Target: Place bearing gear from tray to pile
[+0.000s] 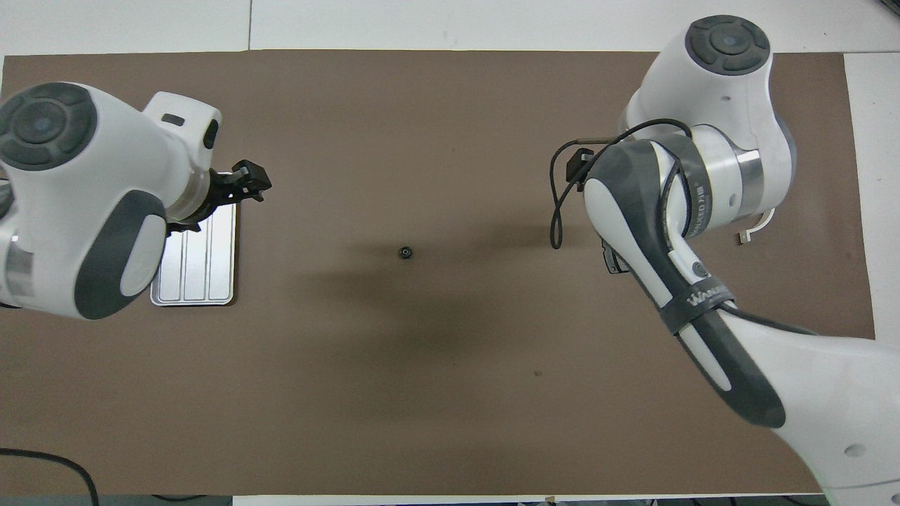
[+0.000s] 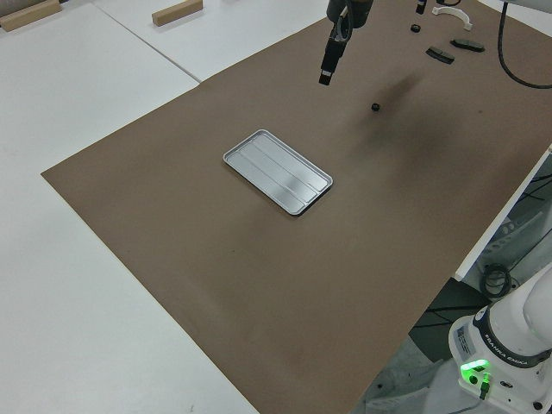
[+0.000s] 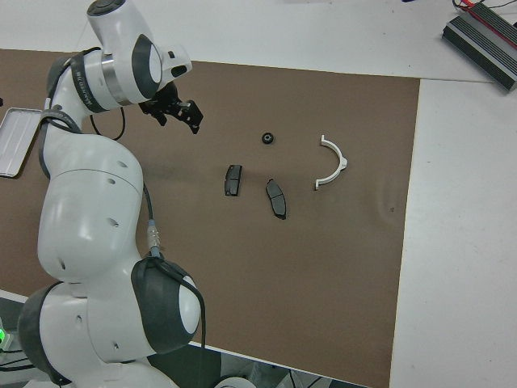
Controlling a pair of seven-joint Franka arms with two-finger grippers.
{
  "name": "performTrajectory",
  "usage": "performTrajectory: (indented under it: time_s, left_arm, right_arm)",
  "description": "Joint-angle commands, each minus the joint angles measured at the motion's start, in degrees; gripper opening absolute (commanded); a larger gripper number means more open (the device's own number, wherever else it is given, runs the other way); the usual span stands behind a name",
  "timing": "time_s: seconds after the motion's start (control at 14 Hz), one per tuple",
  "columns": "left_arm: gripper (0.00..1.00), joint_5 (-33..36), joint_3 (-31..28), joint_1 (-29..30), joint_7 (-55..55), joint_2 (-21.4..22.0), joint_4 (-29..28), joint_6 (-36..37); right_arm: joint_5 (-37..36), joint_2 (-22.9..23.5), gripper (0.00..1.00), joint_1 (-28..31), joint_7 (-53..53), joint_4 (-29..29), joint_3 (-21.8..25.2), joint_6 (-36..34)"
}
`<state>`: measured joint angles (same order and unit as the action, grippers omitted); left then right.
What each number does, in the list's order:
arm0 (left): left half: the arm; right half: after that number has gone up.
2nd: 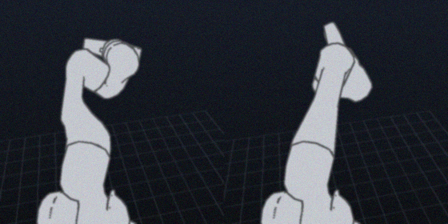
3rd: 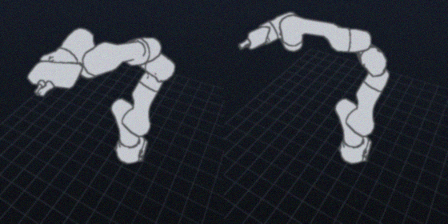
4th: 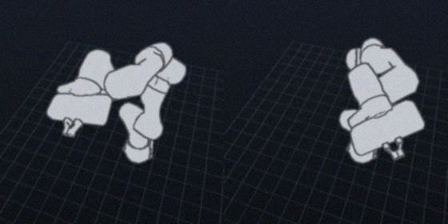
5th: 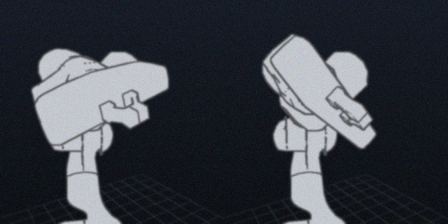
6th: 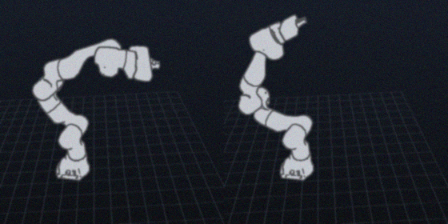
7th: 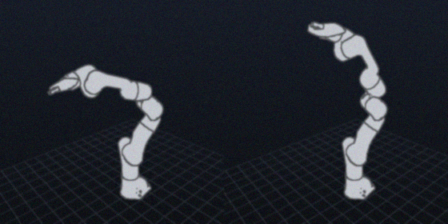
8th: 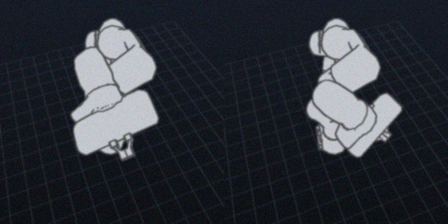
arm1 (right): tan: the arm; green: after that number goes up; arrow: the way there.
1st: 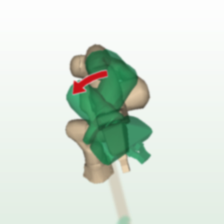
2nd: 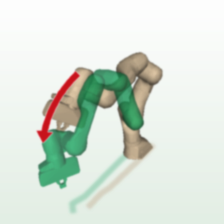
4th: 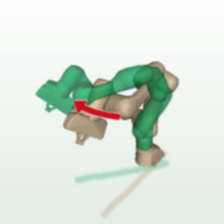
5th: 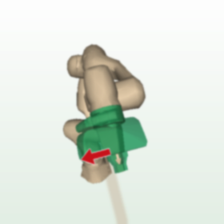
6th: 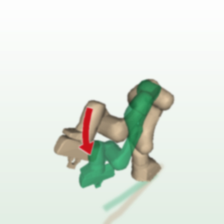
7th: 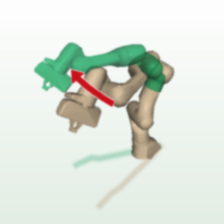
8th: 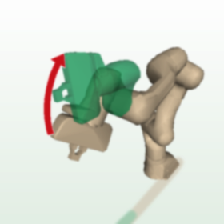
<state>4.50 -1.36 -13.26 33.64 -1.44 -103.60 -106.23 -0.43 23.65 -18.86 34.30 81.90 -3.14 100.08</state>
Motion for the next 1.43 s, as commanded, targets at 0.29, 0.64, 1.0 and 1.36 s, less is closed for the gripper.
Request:
performTrajectory:
  time_s: [0.29,0.64,1.0,1.36]
  left_arm:
    - [1.0,-1.6,0.6,6.9,-14.6,6.4,-0.2,8.8]
    - [1.0,-4.2,1.5,11.7,-18.7,5.8,-0.7,4.9]
    - [1.0,-4.1,2.8,13.1,-18.7,1.3,2.8,5.0]
    - [1.0,-4.4,3.7,13.5,-18.9,3.1,1.6,6.1]
  right_arm:
    - [3.9,2.0,1.0,-11.1,22.2,-1.8,0.2,1.5]
    - [2.0,9.2,1.0,-18.1,31.8,-4.3,0.6,7.4]
    - [-0.6,13.7,1.0,-19.8,33.6,-4.6,0.4,13.9]
    - [-2.4,15.8,1.0,-20.1,33.7,-4.0,0.4,19.4]
